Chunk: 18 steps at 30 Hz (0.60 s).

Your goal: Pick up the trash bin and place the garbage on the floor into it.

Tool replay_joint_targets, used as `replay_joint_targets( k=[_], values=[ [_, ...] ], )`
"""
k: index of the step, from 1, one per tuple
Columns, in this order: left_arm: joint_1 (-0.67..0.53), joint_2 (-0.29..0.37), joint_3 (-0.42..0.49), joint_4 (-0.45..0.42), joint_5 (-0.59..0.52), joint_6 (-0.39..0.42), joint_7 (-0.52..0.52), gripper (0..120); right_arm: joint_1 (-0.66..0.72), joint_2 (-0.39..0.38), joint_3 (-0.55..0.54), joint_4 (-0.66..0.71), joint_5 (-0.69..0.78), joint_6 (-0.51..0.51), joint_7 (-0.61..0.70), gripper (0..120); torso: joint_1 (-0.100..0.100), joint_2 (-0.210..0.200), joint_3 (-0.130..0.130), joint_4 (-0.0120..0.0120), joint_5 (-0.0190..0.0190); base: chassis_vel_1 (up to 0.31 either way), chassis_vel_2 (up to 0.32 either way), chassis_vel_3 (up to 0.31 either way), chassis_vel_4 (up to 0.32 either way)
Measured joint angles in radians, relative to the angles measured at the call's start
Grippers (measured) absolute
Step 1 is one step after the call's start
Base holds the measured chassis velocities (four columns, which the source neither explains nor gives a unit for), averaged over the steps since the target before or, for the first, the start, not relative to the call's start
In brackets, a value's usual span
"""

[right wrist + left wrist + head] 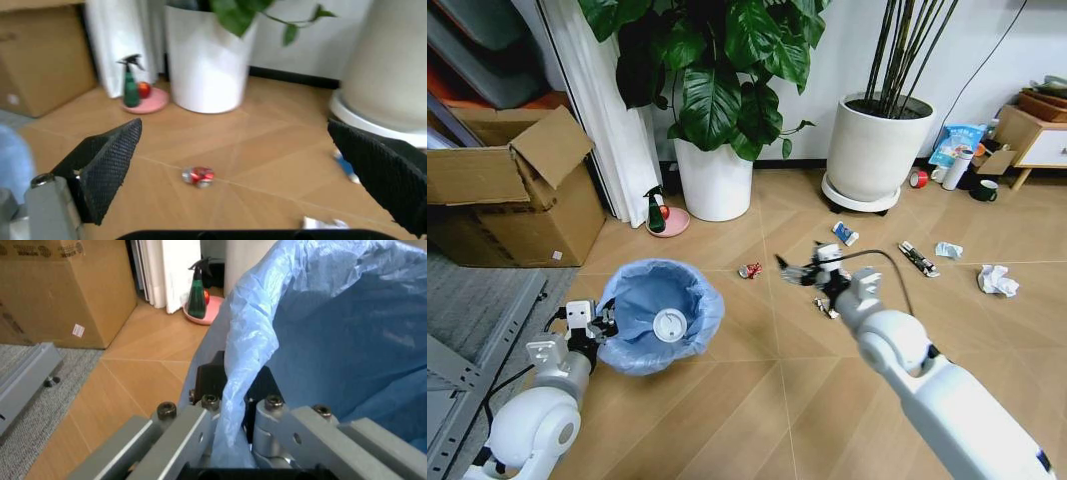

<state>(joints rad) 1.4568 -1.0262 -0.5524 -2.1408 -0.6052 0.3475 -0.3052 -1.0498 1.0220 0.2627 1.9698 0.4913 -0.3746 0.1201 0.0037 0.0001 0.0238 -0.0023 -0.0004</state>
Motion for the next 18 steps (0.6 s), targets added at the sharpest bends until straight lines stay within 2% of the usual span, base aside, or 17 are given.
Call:
replay_joint_targets(
  k=[7, 12, 18],
  values=[
    [0.018, -0.013, -0.003, -0.020, 0.017, -0.008, 0.009, 0, -0.132, 0.037, 0.113, 0.014, -0.050, 0.014, -0.023, 100, 0.000, 0.000, 0.000, -0.0001, -0.0001, 0.000, 0.000, 0.000, 0.000],
    [0.018, -0.011, -0.003, -0.025, 0.018, -0.009, 0.009, 0, -0.165, 0.053, 0.132, 0.020, -0.074, 0.026, -0.030, 100, 0.000, 0.000, 0.000, 0.0000, -0.0002, -0.012, 0.046, 0.029, -0.040],
    [0.022, -0.006, 0.000, -0.034, 0.018, -0.012, 0.009, 0, -0.171, 0.067, 0.135, 0.026, -0.081, 0.027, -0.031, 100, 0.000, 0.000, 0.000, 0.0002, -0.0004, -0.107, 0.116, 0.110, -0.113]
  ],
)
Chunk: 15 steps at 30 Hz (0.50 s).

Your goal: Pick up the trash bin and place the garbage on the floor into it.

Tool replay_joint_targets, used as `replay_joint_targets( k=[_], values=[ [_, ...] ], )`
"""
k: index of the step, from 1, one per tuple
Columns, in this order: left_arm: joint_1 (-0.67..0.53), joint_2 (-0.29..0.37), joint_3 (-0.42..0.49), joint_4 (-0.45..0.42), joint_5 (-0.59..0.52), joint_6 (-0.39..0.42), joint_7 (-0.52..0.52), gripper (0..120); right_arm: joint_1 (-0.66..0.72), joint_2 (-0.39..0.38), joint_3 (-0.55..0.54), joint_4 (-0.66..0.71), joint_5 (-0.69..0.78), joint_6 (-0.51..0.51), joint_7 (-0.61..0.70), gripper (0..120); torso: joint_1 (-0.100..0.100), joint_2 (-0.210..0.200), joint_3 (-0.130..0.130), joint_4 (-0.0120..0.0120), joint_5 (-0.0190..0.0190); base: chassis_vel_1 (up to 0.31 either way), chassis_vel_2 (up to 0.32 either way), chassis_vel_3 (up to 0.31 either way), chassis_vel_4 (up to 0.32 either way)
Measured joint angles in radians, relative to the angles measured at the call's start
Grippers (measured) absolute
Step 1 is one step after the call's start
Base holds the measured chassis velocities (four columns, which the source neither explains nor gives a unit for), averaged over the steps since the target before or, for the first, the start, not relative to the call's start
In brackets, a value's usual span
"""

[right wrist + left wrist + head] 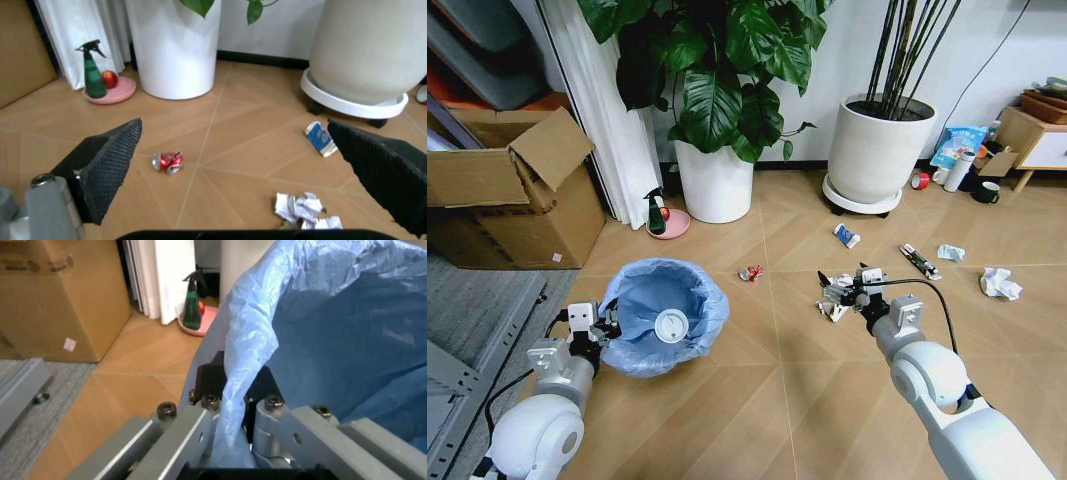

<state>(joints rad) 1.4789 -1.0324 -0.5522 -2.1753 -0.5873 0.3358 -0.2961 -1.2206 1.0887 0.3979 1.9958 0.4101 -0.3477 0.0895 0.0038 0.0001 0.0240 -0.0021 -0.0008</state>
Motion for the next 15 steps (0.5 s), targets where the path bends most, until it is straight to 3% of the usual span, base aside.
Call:
replay_joint_targets(
  k=[15],
  values=[
    [0.006, 0.000, -0.002, -0.005, 0.001, -0.005, 0.001, 0, 0.005, 0.016, -0.018, -0.010, -0.020, 0.000, -0.004, 100, 0.000, 0.000, 0.000, -0.0001, -0.0003, -0.101, 0.121, 0.095, -0.126]
  ],
)
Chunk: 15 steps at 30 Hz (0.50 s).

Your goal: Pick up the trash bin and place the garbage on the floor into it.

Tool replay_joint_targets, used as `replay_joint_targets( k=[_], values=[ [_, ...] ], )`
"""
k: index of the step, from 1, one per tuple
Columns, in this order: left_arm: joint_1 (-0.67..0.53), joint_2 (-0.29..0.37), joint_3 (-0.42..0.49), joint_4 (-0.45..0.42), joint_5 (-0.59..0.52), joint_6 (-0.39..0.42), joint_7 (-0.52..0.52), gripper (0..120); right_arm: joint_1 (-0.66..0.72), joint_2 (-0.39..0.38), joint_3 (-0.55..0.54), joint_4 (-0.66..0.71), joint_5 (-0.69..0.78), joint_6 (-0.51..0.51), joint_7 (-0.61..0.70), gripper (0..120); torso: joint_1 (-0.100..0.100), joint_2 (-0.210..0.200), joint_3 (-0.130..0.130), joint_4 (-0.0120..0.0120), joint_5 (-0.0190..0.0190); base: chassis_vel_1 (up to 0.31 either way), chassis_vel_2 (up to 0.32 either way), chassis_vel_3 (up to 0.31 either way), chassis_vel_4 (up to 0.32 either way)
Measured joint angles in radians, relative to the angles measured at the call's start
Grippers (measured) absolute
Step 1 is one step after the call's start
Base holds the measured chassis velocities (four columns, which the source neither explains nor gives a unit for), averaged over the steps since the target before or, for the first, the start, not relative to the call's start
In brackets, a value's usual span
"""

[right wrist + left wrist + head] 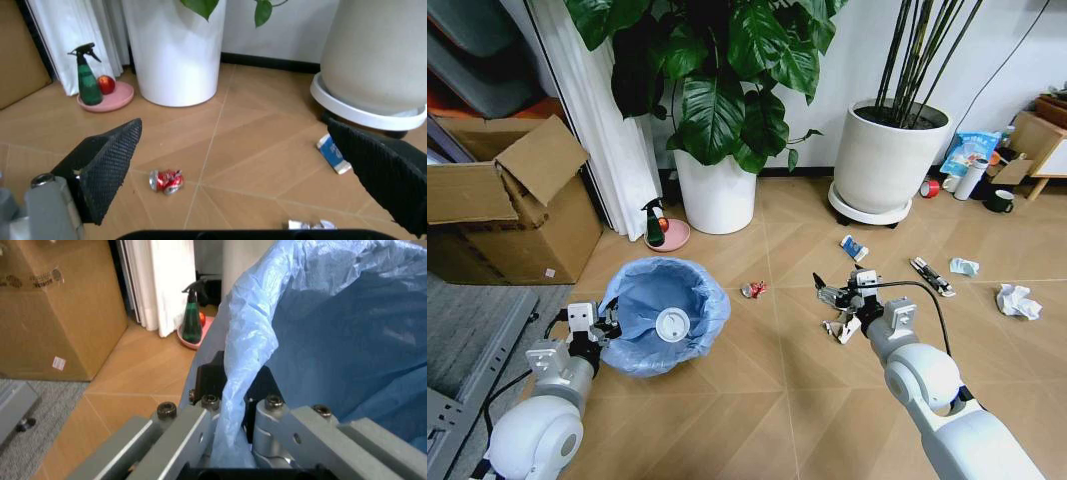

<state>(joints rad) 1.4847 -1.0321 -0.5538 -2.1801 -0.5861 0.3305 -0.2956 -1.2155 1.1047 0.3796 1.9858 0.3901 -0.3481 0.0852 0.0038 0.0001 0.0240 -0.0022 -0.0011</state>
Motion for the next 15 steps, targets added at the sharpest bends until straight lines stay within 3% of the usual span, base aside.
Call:
replay_joint_targets(
  k=[15],
  values=[
    [0.004, 0.000, 0.002, 0.003, 0.005, -0.006, 0.002, 0, 0.019, 0.013, -0.024, -0.031, -0.013, 0.005, -0.003, 100, 0.000, 0.000, 0.000, 0.0001, 0.0004, -0.100, 0.141, 0.101, -0.146]
  ],
)
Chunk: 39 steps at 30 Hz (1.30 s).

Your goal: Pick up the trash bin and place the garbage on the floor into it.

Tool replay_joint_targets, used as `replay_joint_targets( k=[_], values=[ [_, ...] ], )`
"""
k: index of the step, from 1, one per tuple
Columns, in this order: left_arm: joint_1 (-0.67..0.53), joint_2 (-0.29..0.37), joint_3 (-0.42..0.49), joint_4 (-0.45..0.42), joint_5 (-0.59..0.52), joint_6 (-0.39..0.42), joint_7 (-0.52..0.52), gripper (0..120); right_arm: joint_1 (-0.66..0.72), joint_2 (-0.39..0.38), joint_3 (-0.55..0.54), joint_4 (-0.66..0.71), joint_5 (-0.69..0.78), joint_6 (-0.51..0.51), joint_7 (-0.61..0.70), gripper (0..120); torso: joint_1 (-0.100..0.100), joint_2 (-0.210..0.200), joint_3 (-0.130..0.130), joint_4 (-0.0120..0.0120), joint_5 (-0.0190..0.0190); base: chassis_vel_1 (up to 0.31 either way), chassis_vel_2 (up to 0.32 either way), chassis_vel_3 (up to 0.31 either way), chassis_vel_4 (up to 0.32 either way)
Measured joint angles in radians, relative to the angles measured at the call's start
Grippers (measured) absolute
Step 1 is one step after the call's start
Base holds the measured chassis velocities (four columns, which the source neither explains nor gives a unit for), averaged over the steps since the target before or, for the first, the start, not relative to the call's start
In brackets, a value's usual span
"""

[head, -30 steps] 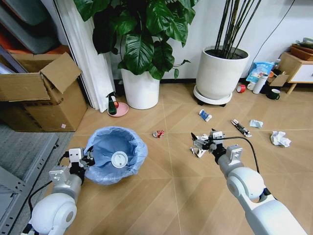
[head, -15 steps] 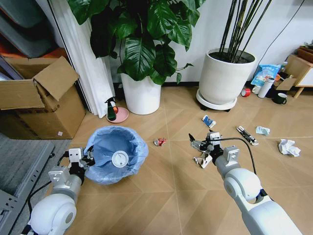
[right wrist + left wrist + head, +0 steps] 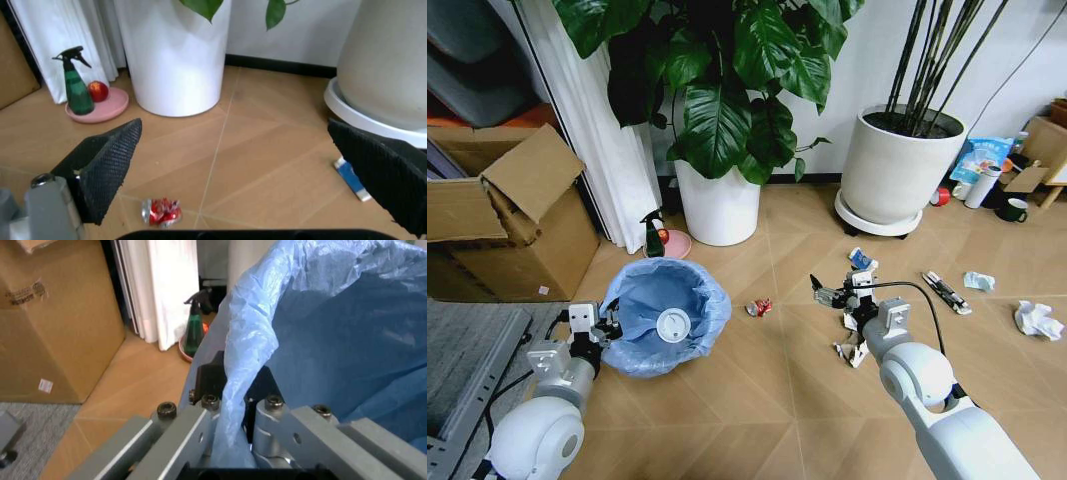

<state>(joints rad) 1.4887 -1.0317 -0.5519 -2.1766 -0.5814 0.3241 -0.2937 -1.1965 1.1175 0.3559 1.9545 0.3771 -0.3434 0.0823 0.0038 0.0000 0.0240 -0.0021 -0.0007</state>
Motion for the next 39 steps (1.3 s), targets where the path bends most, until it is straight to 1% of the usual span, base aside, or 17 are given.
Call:
replay_joint_targets(
  k=[16, 18, 21, 22, 25, 27, 30, 32, 34, 35, 36, 38, 39],
  values=[
    [0.000, -0.001, 0.000, 0.009, 0.001, 0.000, 0.001, 0, 0.005, 0.007, -0.011, -0.026, -0.018, 0.016, -0.011, 100, 0.000, 0.000, 0.000, -0.0002, 0.0002, -0.112, 0.149, 0.112, -0.141],
    [0.000, -0.001, 0.000, 0.010, 0.000, -0.001, 0.003, 0, 0.010, 0.009, -0.012, -0.033, -0.019, 0.016, -0.011, 100, 0.000, 0.000, 0.000, 0.0000, -0.0003, -0.107, 0.157, 0.122, -0.143],
    [-0.001, -0.001, 0.000, 0.010, -0.002, -0.003, 0.003, 0, 0.015, 0.010, -0.013, -0.038, -0.020, 0.015, -0.012, 100, 0.000, 0.000, 0.000, 0.0000, 0.0004, -0.111, 0.148, 0.126, -0.143],
    [-0.001, -0.001, 0.000, 0.010, -0.004, -0.005, 0.003, 0, 0.019, 0.010, -0.014, -0.042, -0.021, 0.015, -0.012, 100, 0.000, 0.000, 0.000, -0.0001, -0.0002, -0.116, 0.164, 0.121, -0.145],
    [-0.001, -0.001, 0.000, 0.011, -0.004, -0.005, 0.004, 0, 0.021, 0.011, -0.015, -0.046, -0.027, 0.014, -0.013, 100, 0.000, 0.000, 0.000, -0.0001, 0.0001, -0.127, 0.156, 0.139, -0.161],
    [-0.001, -0.001, -0.001, 0.013, -0.004, -0.005, 0.004, 0, 0.021, 0.015, -0.019, -0.053, -0.043, 0.010, -0.013, 100, 0.000, 0.000, 0.000, -0.0003, -0.0004, -0.155, 0.157, 0.136, -0.157],
    [-0.001, -0.002, -0.001, 0.013, -0.005, -0.005, 0.004, 0, 0.020, 0.017, -0.023, -0.060, -0.050, 0.008, -0.016, 100, 0.000, 0.000, 0.000, -0.0005, 0.0001, -0.169, 0.150, 0.126, -0.159],
    [-0.001, -0.003, -0.001, 0.014, -0.005, -0.006, 0.004, 0, 0.017, 0.020, -0.029, -0.071, -0.055, 0.010, -0.024, 100, 0.000, 0.000, 0.000, -0.0002, 0.0002, -0.109, 0.157, 0.126, -0.118],
    [0.000, -0.004, -0.001, 0.015, -0.005, -0.006, 0.003, 0, 0.015, 0.022, -0.038, -0.088, -0.057, 0.023, -0.031, 100, 0.000, 0.000, 0.000, -0.0001, -0.0005, -0.091, 0.121, 0.127, -0.085],
    [0.003, -0.006, -0.004, 0.015, -0.005, -0.006, 0.003, 0, 0.013, 0.027, -0.048, -0.117, -0.061, 0.037, -0.052, 100, 0.000, 0.000, 0.000, -0.0001, 0.0002, -0.023, 0.057, 0.066, -0.035],
    [0.003, -0.006, -0.004, 0.015, -0.005, -0.006, 0.003, 0, 0.013, 0.027, -0.048, -0.117, -0.061, 0.037, -0.052, 100, 0.000, 0.000, 0.000, -0.0001, 0.0002, -0.023, 0.057, 0.066, -0.035],
    [0.006, -0.007, -0.006, 0.014, -0.005, -0.006, 0.003, 0, 0.009, 0.032, -0.059, -0.156, -0.065, 0.055, -0.096, 100, 0.000, 0.000, 0.000, -0.0001, 0.0001, -0.012, 0.029, 0.015, -0.017],
    [0.010, -0.006, -0.009, 0.014, -0.005, -0.006, 0.003, 0, 0.003, 0.030, -0.065, -0.191, -0.065, 0.070, -0.169, 100, 0.000, 0.000, 0.000, 0.0000, 0.0000, 0.000, 0.000, 0.000, 0.000]
  ],
)
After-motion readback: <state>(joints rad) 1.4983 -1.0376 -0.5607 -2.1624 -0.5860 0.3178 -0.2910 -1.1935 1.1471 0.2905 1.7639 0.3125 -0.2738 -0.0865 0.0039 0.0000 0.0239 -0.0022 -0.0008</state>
